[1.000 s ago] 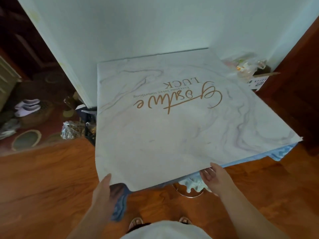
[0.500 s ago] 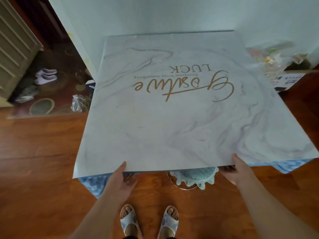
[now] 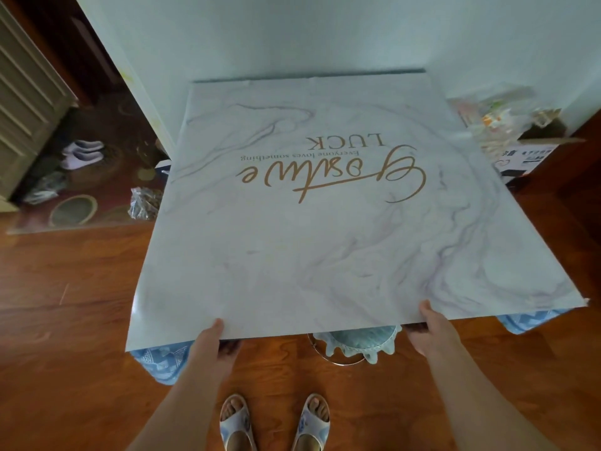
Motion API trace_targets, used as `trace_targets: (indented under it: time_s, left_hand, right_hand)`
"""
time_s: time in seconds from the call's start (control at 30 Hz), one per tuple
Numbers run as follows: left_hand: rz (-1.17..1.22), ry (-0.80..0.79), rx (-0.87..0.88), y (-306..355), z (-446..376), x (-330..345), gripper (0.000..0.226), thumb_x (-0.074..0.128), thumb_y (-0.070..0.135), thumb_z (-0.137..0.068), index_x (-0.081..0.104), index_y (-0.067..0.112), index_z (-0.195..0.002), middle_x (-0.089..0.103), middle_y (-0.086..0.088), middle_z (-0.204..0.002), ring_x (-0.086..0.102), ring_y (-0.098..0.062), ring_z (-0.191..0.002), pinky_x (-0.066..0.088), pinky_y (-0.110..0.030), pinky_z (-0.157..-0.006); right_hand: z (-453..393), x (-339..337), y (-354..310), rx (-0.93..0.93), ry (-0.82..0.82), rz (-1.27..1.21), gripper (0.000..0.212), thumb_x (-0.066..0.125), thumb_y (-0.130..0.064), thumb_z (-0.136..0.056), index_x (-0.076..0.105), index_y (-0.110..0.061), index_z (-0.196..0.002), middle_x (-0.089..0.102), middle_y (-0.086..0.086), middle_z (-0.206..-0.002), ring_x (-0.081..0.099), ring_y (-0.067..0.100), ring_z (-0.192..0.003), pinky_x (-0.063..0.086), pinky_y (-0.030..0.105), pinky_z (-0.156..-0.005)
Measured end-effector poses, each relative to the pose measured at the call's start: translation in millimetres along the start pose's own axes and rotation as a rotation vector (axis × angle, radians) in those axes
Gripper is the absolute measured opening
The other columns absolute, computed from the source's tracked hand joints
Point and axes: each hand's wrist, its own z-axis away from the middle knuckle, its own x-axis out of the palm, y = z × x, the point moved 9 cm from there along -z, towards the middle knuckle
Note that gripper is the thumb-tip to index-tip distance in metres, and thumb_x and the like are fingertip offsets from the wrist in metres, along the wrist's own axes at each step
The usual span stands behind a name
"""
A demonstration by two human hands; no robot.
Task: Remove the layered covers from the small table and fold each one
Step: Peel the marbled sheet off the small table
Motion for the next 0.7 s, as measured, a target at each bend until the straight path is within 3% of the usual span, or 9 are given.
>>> trace_targets:
  time_s: [0.13, 0.27, 0.37, 0.43, 0.5, 0.57, 0.63, 0.7]
  left_hand:
    - [0.001, 0.007, -0.032, -10, 13, -10, 0.009, 0.061, 0.009, -0.099, 0.054, 0.009, -0.104, 0.060, -0.017, -0.120, 0.057, -0.035, -0.121, 0.046, -0.053, -0.109]
    - [-0.025, 0.001, -0.044, -13, 20, -15, 0.006, 0.059, 0.010, -0.101, 0.053, 0.009, -0.102, 0.059, -0.017, -0.115, 0.057, -0.035, -0.120, 0.045, -0.054, -0.109]
    - [-0.154, 0.021, -0.087, -6, 21, -17, 0.011, 0.060, 0.015, -0.101, 0.053, 0.007, -0.101, 0.056, -0.019, -0.119, 0.059, -0.034, -0.094, 0.052, -0.052, -0.095]
    - [-0.295, 0.116, -0.088, 3, 24, -22, 0.015, 0.063, 0.017, -0.100, 0.051, 0.008, -0.098, 0.053, -0.015, -0.103, 0.052, -0.029, -0.080, 0.053, -0.048, -0.090]
    - [-0.349, 0.161, -0.012, 14, 28, -18, 0.015, 0.062, 0.018, -0.100, 0.052, 0.008, -0.096, 0.048, -0.011, -0.084, 0.047, -0.023, -0.069, 0.052, -0.040, -0.070]
    - [-0.309, 0.082, 0.068, 20, 35, -2, 0.014, 0.060, 0.018, -0.101, 0.054, 0.006, -0.099, 0.053, -0.012, -0.078, 0.052, -0.022, -0.065, 0.051, -0.037, -0.059]
    - [-0.300, -0.003, 0.202, 33, 51, 18, 0.018, 0.060, 0.018, -0.100, 0.057, 0.003, -0.093, 0.062, -0.014, -0.073, 0.060, -0.025, -0.066, 0.058, -0.037, -0.059]
    - [-0.422, -0.025, 0.399, 57, 68, 31, 0.023, 0.063, 0.021, -0.097, 0.063, 0.002, -0.083, 0.069, -0.009, -0.064, 0.065, -0.027, -0.070, 0.057, -0.038, -0.071]
  right_hand:
    - [10, -14, 7, 0.033, 0.005, -0.004, 0.018, 0.066, -0.015, -0.095, 0.060, -0.008, -0.110, 0.064, 0.014, -0.108, 0.063, 0.032, -0.093, 0.053, 0.052, -0.092]
    - [20, -20, 10, 0.055, -0.007, 0.016, 0.011, 0.063, -0.016, -0.098, 0.057, -0.007, -0.100, 0.062, 0.015, -0.109, 0.061, 0.033, -0.092, 0.050, 0.052, -0.096]
    - [19, -23, 1, 0.060, -0.017, 0.114, 0.014, 0.059, -0.019, -0.101, 0.056, -0.007, -0.106, 0.060, 0.016, -0.117, 0.060, 0.034, -0.106, 0.049, 0.052, -0.100]
    - [18, -34, -6, 0.038, 0.012, 0.274, 0.031, 0.061, -0.029, -0.099, 0.053, -0.008, -0.121, 0.058, 0.017, -0.121, 0.060, 0.035, -0.113, 0.050, 0.055, -0.100]
    - [23, -53, -9, 0.006, 0.121, 0.341, 0.038, 0.061, -0.036, -0.099, 0.052, -0.012, -0.126, 0.059, 0.018, -0.118, 0.064, 0.035, -0.107, 0.054, 0.057, -0.093]
    - [33, -64, 11, 0.040, 0.113, 0.319, 0.043, 0.061, -0.041, -0.098, 0.055, -0.006, -0.122, 0.061, 0.018, -0.111, 0.067, 0.035, -0.099, 0.058, 0.056, -0.082]
    - [49, -49, 43, 0.173, -0.046, 0.261, 0.053, 0.058, -0.045, -0.099, 0.055, 0.005, -0.115, 0.064, 0.024, -0.109, 0.064, 0.039, -0.105, 0.055, 0.055, -0.087]
    - [58, -29, 51, 0.214, -0.160, 0.160, 0.049, 0.057, -0.042, -0.100, 0.057, 0.004, -0.117, 0.064, 0.027, -0.115, 0.062, 0.041, -0.113, 0.052, 0.052, -0.097]
